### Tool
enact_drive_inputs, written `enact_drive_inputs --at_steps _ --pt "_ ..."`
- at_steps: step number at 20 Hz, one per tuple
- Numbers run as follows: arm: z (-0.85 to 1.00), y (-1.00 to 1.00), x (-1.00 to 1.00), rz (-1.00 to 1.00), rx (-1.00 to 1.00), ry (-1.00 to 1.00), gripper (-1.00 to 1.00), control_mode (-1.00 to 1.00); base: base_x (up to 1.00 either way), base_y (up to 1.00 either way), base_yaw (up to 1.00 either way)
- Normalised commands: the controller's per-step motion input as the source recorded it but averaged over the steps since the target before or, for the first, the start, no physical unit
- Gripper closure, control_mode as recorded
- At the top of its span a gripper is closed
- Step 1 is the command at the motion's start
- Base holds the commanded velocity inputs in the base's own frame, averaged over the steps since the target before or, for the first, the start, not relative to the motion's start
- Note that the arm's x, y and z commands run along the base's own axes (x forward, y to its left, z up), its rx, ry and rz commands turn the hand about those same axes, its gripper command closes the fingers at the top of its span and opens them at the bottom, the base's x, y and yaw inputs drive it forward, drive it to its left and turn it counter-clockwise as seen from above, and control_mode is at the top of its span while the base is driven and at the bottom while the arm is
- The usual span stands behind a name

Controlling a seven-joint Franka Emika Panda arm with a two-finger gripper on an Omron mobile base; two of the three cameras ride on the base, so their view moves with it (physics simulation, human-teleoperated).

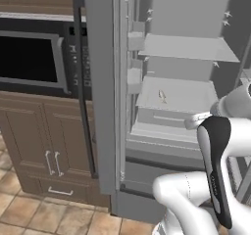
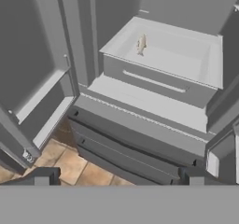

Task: Take the cheese, fish, and lemon from the fridge and place them on the plate on the dining counter to create an appetizer plate.

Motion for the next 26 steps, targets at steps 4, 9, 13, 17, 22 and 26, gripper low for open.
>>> enact_drive_inputs --at_steps 4,9,13,17,22,26 --pt "0.0 0.0 0.0 0.0 0.0 0.0 -1.0 1.0 0.29 0.0 -0.2" --pt "0.0 0.0 0.0 0.0 0.0 0.0 -1.0 1.0 0.27 0.0 -0.21" --pt "0.0 0.0 0.0 0.0 0.0 0.0 -1.0 1.0 0.27 0.0 -0.22" --pt "0.0 0.0 0.0 0.0 0.0 0.0 -1.0 1.0 0.35 0.0 -0.21" --pt "0.0 0.0 0.0 0.0 0.0 0.0 -1.0 1.0 0.5 0.01 -0.21" --pt "0.0 0.0 0.0 0.0 0.0 0.0 -1.0 1.0 0.58 0.05 -0.22"
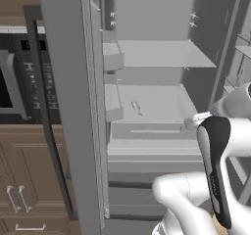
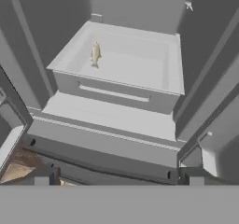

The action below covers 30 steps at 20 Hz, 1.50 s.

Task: Take the cheese, fish, and lemon from the fridge and place them on the plate on the dining counter to create an appetizer plate.

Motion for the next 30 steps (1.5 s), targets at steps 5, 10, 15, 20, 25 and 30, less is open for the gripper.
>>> enact_drive_inputs --at_steps 5,10,15,20,25,30 --pt "0.0 0.0 0.0 0.0 0.0 0.0 -1.0 1.0 0.57 0.13 -0.18" --pt "0.0 0.0 0.0 0.0 0.0 0.0 -1.0 1.0 0.43 0.44 -0.07" --pt "0.0 0.0 0.0 0.0 0.0 0.0 -1.0 1.0 0.39 0.56 -0.06" --pt "0.0 0.0 0.0 0.0 0.0 0.0 -1.0 1.0 0.34 0.35 -0.05" --pt "0.0 0.0 0.0 0.0 0.0 0.0 -1.0 1.0 0.21 0.0 0.0" --pt "0.0 0.0 0.0 0.0 0.0 0.0 -1.0 1.0 0.16 0.0 0.0"
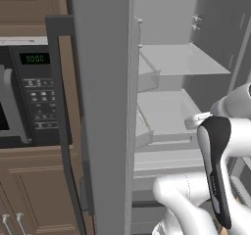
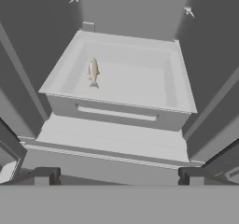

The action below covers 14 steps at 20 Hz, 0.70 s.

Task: Take the cheese, fish, and lemon from the fridge and place them on the plate on the dining counter to create an appetizer plate.

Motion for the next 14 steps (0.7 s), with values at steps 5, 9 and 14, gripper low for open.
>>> enact_drive_inputs --at_steps 5,9,14 --pt "-0.05 0.0 0.04 0.0 0.0 0.01 -1.0 -1.0 0.0 0.0 0.0" --pt "-0.2 0.06 0.28 0.04 0.0 0.05 -1.0 -1.0 0.0 0.0 0.0" --pt "-0.32 0.28 0.37 0.08 0.0 0.08 -1.0 -1.0 0.0 0.0 0.0"
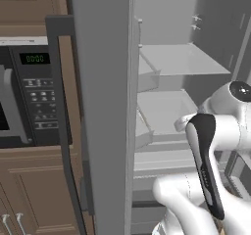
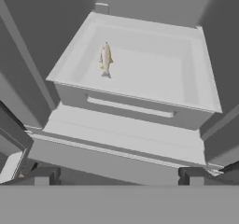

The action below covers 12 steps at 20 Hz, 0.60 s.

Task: Take the cheese, fish, and lemon from the fridge and place them on the plate on the dining counter to create an appetizer plate.

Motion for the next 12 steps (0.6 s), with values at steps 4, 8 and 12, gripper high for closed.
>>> enact_drive_inputs --at_steps 4,8,12 --pt "-0.35 0.3 0.33 0.09 0.0 0.06 -1.0 -1.0 0.0 0.0 0.0" --pt "-0.35 0.25 0.35 0.09 0.0 0.01 -1.0 -1.0 0.0 0.0 0.0" --pt "-0.19 0.21 0.42 0.05 0.01 0.03 -1.0 -1.0 0.0 0.0 0.0"
